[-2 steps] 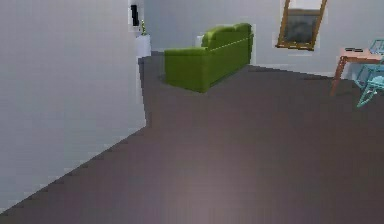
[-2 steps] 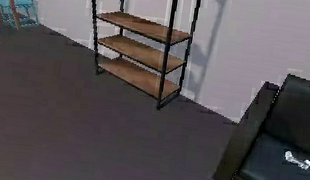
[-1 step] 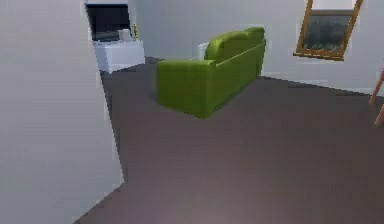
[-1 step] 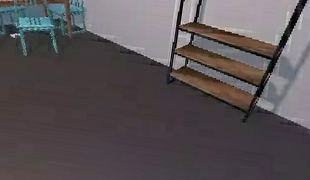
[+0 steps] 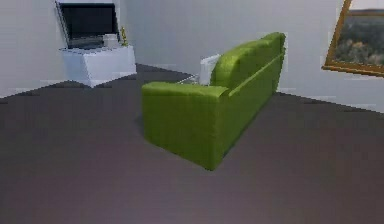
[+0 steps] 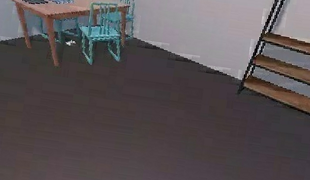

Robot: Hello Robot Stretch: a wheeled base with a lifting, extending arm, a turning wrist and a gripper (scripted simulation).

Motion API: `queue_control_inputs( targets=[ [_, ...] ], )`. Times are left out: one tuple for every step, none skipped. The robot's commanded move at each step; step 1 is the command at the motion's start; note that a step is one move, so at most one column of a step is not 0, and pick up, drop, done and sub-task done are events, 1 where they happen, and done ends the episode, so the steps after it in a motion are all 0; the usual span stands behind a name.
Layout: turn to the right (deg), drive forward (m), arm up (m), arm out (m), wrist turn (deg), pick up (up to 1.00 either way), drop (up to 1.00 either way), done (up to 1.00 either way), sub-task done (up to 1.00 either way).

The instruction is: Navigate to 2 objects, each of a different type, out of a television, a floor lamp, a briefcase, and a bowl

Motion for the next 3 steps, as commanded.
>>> queue_control_inputs(
  targets=[
    [-3.0, 0.00, 0.00, 0.00, 0.0, 0.00, 0.00, 0.00, 0.00],
    [0.0, 0.35, 0.00, 0.00, 0.0, 0.00, 0.00, 0.00, 0.00],
    [0.0, 0.60, 0.00, 0.00, 0.0, 0.00, 0.00, 0.00, 0.00]
  ],
)
